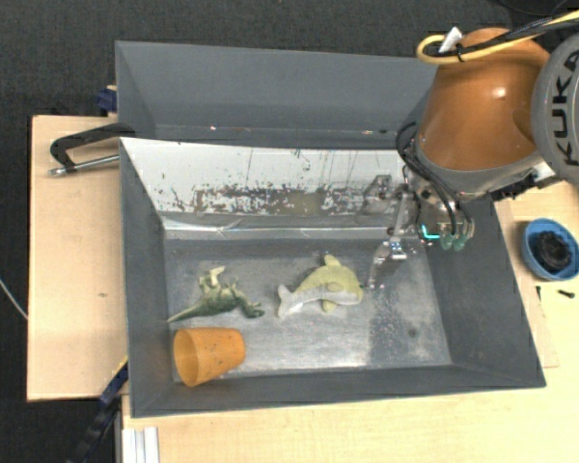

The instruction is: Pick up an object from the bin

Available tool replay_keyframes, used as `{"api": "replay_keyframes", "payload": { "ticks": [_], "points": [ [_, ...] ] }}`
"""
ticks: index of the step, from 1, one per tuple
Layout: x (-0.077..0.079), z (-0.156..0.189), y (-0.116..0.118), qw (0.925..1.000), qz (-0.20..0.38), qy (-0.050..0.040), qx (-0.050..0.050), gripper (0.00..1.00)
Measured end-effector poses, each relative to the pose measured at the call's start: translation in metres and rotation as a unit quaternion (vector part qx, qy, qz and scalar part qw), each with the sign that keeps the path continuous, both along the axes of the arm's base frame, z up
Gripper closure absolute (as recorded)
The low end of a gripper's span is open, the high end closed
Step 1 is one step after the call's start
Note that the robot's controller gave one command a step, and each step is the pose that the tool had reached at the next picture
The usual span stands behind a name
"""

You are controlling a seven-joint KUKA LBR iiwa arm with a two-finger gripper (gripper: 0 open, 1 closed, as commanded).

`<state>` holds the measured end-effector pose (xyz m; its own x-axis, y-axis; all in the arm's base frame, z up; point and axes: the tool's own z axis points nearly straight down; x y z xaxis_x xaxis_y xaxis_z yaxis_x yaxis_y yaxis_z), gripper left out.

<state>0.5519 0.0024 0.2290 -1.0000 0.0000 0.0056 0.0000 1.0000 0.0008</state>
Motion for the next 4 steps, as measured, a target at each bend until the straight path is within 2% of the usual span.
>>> {"api": "replay_keyframes", "payload": {
  "ticks": [1, 2, 3, 4],
  "points": [
    [-0.011, -0.157, 0.043, 0.9846, 0.175, -0.0062, 0.001, 0.00],
    [-0.018, -0.126, 0.025, 0.9818, 0.190, -0.0067, 0.000, 0.00],
    [0.006, -0.123, -0.010, 0.9722, 0.234, -0.0067, -0.001, 0.00],
    [0.019, -0.158, 0.013, 0.9668, 0.255, -0.0058, 0.000, 0.00]
  ]
}}
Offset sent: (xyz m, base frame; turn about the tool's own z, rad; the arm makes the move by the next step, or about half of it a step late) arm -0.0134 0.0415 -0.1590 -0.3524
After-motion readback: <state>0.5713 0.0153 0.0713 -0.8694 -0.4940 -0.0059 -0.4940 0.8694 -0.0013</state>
